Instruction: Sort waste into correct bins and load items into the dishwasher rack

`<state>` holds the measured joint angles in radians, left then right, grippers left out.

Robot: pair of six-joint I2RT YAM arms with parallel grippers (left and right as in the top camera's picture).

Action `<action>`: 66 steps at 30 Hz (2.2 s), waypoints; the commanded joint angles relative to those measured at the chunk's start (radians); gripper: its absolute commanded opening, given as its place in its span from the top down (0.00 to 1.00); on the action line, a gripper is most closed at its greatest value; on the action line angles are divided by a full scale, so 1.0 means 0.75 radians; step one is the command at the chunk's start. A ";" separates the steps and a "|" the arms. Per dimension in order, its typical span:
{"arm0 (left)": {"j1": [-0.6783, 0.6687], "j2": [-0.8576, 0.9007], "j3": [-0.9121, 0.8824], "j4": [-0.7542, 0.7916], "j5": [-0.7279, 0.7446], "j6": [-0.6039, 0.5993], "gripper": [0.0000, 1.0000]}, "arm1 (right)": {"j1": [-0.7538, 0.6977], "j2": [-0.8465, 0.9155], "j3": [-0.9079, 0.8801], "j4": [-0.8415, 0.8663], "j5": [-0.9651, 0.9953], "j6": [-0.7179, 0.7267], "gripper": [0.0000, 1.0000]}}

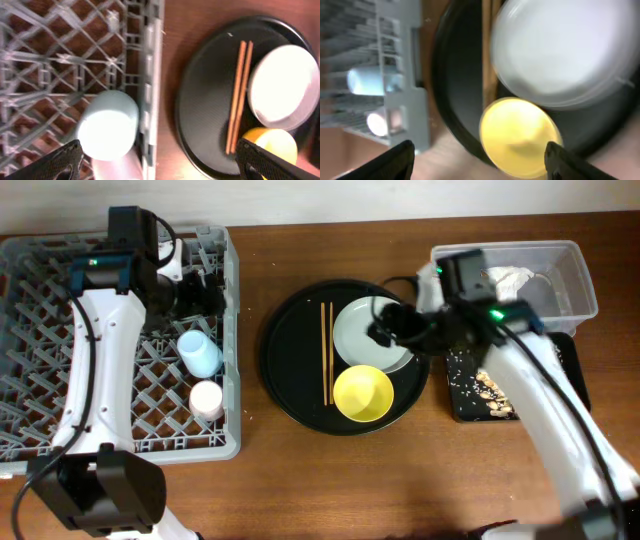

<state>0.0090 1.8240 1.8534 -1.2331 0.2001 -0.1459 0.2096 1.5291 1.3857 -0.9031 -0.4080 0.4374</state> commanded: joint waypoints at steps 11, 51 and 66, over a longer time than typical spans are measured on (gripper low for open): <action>-0.299 0.010 -0.016 -0.008 -0.023 0.016 0.04 | 0.009 -0.015 0.005 -0.313 0.339 0.023 0.29; -0.556 0.301 -0.032 -0.034 0.169 -0.154 0.17 | 0.099 0.281 0.000 -0.136 0.325 0.122 0.55; -0.708 0.306 -0.239 0.180 0.167 -0.210 0.30 | -0.203 0.151 0.246 -0.249 0.207 -0.026 0.52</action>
<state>-0.5179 2.0460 1.7096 -1.1236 0.3153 -0.2852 0.0952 1.7100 1.5043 -1.0809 -0.2520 0.4416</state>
